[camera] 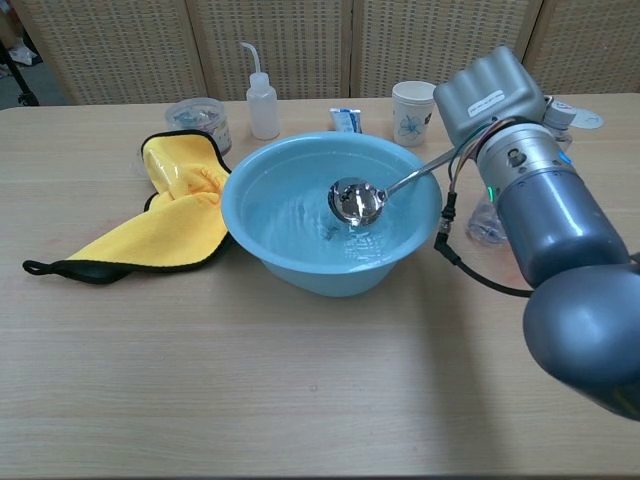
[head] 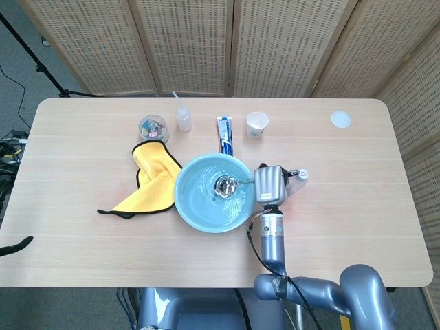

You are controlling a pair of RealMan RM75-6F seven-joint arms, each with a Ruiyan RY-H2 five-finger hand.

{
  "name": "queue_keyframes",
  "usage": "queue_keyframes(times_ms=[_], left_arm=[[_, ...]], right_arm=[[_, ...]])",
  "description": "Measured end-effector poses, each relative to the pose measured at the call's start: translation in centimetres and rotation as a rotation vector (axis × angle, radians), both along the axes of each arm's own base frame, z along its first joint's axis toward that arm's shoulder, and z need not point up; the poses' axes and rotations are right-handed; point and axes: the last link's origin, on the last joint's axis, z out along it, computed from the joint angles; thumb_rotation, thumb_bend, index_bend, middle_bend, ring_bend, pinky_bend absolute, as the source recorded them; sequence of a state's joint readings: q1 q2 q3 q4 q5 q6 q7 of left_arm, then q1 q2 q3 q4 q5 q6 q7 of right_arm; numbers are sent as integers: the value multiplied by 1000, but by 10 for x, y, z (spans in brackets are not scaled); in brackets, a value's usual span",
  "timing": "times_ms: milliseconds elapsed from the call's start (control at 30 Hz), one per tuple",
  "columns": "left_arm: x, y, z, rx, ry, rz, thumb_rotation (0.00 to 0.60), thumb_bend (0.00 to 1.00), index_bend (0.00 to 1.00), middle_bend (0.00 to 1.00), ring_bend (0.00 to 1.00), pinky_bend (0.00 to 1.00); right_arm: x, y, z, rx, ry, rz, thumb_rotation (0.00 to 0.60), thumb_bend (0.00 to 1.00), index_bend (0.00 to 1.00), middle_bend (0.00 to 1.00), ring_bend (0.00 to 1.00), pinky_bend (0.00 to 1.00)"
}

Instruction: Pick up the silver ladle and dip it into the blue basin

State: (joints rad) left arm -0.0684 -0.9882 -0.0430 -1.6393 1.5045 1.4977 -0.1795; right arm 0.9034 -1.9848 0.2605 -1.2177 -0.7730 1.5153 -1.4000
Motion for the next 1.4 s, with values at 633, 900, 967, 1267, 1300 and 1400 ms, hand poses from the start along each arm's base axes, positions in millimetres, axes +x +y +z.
queue_keyframes(times_ms=[633,900,967,1267,1300,1400], left_arm=[[1,0,-1,-2,8,-3,600,0,0,0,0,0],[1,0,-2,-3,9,-2,600,0,0,0,0,0],[1,0,-2,-4,9,-3,600,0,0,0,0,0],[2,-1,-3,-4,11,-5,600,0,0,0,0,0],[2,-1,-3,-5,11,-6,600,0,0,0,0,0],[3,-2,-3,-3,10,-8,600,0,0,0,0,0]], right_arm=[[8,35,-16,108,89,129,600,1000,786,911,825,1000],[21,47,-11,168,3,53,600,1000,789,914,827,1000],[24,48,-9,180,-25,27,600,1000,789,914,828,1000],[33,47,6,196,-128,-40,600,1000,790,914,828,1000],[36,46,9,197,-150,-47,600,1000,790,914,828,1000],[39,45,13,200,-182,-57,600,1000,791,914,828,1000]])
